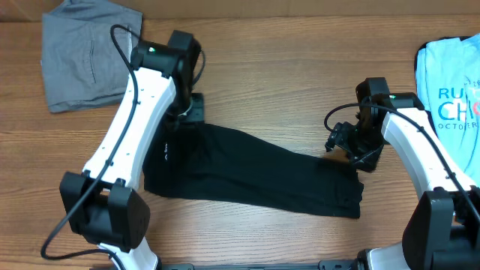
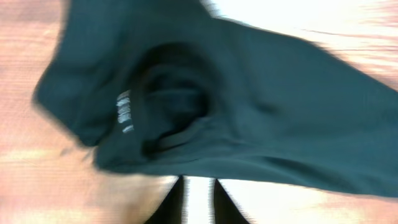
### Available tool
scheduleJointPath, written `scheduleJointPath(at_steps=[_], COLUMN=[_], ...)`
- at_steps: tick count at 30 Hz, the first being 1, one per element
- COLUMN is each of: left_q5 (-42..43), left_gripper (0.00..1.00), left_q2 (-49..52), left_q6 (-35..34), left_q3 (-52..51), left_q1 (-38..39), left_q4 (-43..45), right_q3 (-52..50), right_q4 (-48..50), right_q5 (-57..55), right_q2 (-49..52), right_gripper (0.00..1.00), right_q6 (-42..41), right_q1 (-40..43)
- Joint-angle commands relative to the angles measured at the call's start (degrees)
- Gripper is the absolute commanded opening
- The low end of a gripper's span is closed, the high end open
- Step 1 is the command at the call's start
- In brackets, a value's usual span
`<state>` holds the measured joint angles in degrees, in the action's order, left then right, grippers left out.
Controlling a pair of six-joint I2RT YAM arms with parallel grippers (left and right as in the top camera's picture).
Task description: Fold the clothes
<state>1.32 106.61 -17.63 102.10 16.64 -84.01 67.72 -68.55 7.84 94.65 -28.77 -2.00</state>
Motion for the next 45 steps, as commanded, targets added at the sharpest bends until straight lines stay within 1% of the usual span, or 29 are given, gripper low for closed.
scheduleJointPath(at_steps=[1,5,9,11,15,17,20,23,27,33,37,40,45], left_q5=[6.23,6.27,6.25,6.21,5.73,5.49,3.28,1.66,1.77,3.23,3.39,3.48,5.77], left_gripper=[0.04,0.04,0.04,0.04,0.04,0.04,0.04,0.04,0.04,0.04,0.04,0.04,0.04], left_q2=[2.51,7.32,13.75,16.17,20.44,21.40,22.16,22.29,22.29,22.29,22.27,22.27,22.27], left_q6=[3.82,2.58,2.60,2.62,2.69,2.71,2.64,2.62,2.62,2.51,-0.26,-4.37,-5.86], left_q3=[-1.01,-3.72,-3.87,-3.89,-4.24,-4.68,-5.73,-8.04,-12.09,-16.22,-16.20,-16.20,-16.11], left_q1=[2.01,2.51,2.34,2.03,0.76,-0.07,-1.64,-3.74,-7.76,-12.85,-14.25,-14.88,-16.35], left_q4=[2.36,5.25,4.68,4.70,4.72,4.70,4.55,4.83,6.64,9.88,10.36,11.26,14.49], right_q3=[-2.19,-6.10,-9.35,-10.88,-15.80,-17.92,-20.44,-22.40,-24.09,-24.11,-24.11,-23.87,-20.79], right_q4=[2.12,5.16,5.70,6.14,10.58,12.79,15.69,17.64,20.37,25.09,29.86,32.96,34.21], right_q5=[2.67,3.43,3.87,3.93,5.60,5.86,6.21,6.25,6.21,5.79,5.75,5.75,5.79], right_q2=[-0.72,-0.72,-0.72,-0.72,-0.72,-0.68,-0.68,-0.68,-0.68,-0.68,-0.68,-0.68,-0.68], right_gripper=[0.57,0.57,0.43,0.42,0.41,0.31,0.22,0.18,0.16,0.15,0.15,0.16,0.16], right_q6=[0.50,-1.11,-1.90,-1.90,-2.97,-4.55,-6.25,-7.63,-9.01,-9.44,-9.40,-9.40,-8.74], right_q1=[-1.18,-2.40,-2.45,-2.45,-2.45,-2.45,-2.45,-2.45,-2.43,-1.51,-0.20,0.96,2.86])
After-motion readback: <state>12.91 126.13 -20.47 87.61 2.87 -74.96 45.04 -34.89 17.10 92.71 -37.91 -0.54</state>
